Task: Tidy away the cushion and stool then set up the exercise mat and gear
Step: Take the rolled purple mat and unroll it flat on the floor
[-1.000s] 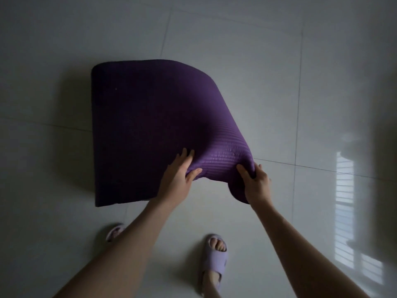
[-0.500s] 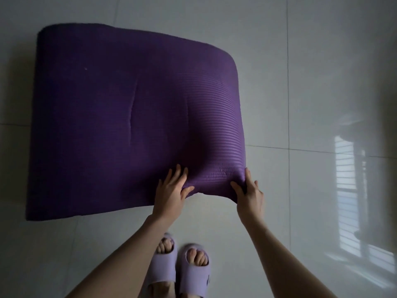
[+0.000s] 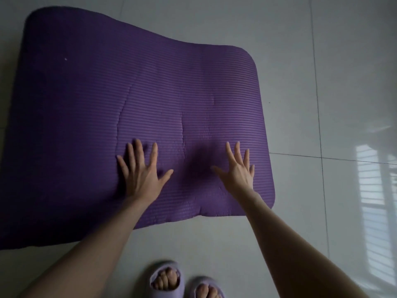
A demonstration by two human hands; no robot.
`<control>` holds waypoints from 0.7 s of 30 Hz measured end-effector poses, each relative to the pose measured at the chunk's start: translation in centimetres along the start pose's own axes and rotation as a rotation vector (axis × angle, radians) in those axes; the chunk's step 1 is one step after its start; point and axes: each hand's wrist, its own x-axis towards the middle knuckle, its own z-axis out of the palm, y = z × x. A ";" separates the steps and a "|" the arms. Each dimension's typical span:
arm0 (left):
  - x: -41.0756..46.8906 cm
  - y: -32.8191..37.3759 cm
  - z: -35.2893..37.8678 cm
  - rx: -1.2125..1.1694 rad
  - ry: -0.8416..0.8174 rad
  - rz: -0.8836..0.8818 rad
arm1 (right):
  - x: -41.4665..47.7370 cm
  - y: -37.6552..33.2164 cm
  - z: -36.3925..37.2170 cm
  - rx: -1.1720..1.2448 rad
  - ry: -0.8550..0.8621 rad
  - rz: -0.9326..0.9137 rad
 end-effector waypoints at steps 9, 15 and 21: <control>2.6 0.6 5.2 0.201 -0.195 0.132 | 5.5 2.3 4.0 -0.188 -0.092 0.045; 1.8 4.4 7.1 0.176 -0.335 0.240 | 3.3 8.3 2.3 -0.228 -0.090 0.136; 0.8 7.1 8.5 0.155 -0.345 0.331 | 2.0 11.4 0.8 -0.204 -0.076 0.199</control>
